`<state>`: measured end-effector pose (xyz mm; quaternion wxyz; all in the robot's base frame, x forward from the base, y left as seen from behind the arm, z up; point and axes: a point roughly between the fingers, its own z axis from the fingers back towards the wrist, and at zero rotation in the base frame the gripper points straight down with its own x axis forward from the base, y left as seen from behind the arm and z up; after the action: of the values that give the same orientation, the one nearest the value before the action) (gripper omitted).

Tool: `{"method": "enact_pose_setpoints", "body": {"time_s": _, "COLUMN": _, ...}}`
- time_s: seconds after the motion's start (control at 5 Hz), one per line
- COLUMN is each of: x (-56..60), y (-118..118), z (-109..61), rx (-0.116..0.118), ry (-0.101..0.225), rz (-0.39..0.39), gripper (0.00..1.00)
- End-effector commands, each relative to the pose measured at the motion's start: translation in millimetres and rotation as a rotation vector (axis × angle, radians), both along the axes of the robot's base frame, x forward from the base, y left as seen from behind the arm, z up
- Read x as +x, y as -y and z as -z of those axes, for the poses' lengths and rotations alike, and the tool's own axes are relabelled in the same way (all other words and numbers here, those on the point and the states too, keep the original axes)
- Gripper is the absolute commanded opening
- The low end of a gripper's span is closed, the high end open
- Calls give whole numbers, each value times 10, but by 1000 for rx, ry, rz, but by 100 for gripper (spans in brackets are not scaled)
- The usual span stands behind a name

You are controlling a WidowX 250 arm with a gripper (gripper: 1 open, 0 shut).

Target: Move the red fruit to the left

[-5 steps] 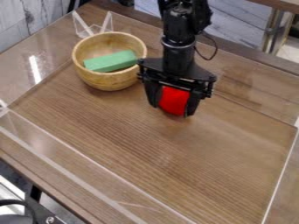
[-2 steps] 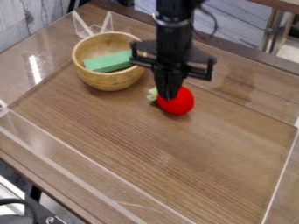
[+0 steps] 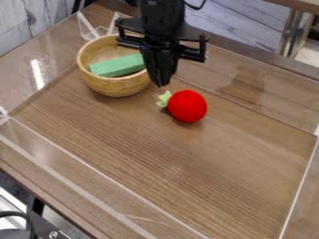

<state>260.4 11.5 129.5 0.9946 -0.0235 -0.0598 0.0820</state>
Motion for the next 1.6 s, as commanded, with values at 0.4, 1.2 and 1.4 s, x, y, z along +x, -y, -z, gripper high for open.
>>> {"method": "enact_pose_setpoints", "body": {"time_s": 0.4, "x": 40, "y": -39, "z": -31, "rx": 0, "ry": 45, "rz": -111, "gripper": 0}}
{"method": "enact_pose_setpoints", "body": {"time_s": 1.2, "x": 221, "y": 246, "z": -94, "rx": -23, "ry": 39, "rz": -10, "gripper": 0}}
{"method": "enact_pose_setpoints", "body": {"time_s": 1.4, "x": 233, "y": 205, "z": -287, "rx": -25, "ry": 43, "rz": -71, "gripper": 0}}
